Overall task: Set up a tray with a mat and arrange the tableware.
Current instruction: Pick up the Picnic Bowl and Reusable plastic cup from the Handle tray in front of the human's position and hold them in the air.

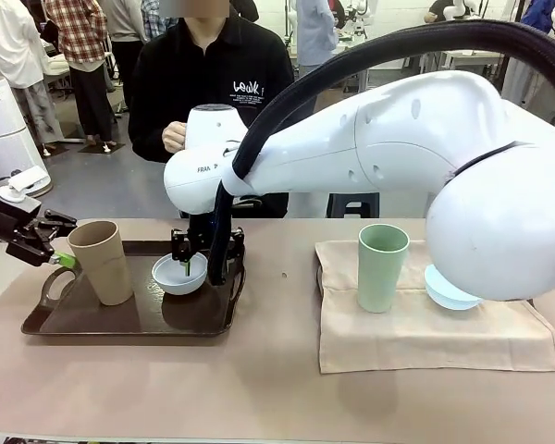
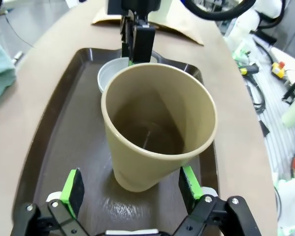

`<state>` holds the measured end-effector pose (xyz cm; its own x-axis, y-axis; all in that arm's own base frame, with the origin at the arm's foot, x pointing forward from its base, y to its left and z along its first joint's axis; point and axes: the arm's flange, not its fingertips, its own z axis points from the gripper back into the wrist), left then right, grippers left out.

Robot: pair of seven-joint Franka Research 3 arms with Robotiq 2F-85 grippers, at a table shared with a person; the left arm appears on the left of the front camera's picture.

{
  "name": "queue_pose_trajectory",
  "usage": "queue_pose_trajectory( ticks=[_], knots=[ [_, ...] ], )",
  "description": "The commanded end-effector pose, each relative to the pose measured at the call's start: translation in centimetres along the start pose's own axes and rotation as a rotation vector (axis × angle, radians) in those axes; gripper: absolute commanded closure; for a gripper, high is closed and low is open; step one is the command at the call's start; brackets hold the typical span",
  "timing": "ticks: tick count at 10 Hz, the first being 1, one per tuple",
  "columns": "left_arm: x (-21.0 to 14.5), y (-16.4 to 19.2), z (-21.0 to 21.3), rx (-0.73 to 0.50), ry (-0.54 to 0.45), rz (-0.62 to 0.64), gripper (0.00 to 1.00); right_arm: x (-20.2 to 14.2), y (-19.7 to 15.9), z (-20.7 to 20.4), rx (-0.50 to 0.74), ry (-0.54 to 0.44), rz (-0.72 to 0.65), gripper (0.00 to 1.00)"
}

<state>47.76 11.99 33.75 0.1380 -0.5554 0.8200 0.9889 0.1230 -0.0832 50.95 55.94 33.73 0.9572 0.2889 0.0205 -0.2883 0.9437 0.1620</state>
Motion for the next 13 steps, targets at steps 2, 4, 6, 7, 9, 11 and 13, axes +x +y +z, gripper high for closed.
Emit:
queue_pose_trajectory(
  ticks=[2,4,6,7,9,11,13],
  knots=[
    [-0.3,-0.3,-1.6,-0.072,-0.029,-0.022,0.00,1.8,1.6,0.2,-0.058,-0.014,-0.031,0.16],
    [-0.2,-0.4,-2.6,-0.092,-0.028,-0.038,0.00,2.3,1.8,0.1,-0.056,-0.013,-0.039,0.16],
    [0.1,-0.4,-3.6,-0.106,-0.046,-0.057,0.00,2.4,2.0,0.1,-0.049,-0.017,-0.033,0.16],
    [0.3,-0.3,-4.1,-0.115,-0.056,-0.065,0.00,2.5,2.0,0.1,-0.046,-0.018,-0.033,0.16],
    [0.6,-0.1,-5.3,-0.123,-0.067,-0.066,0.00,2.5,2.0,0.0,-0.047,-0.016,-0.026,0.16],
    [0.7,0.0,-5.9,-0.132,-0.058,-0.078,0.57,2.3,2.0,-0.2,-0.050,-0.015,0.012,0.75],
    [0.8,0.0,-5.7,-0.121,-0.064,-0.075,1.00,2.2,1.9,-0.2,-0.053,-0.016,0.014,1.00]
  ],
)
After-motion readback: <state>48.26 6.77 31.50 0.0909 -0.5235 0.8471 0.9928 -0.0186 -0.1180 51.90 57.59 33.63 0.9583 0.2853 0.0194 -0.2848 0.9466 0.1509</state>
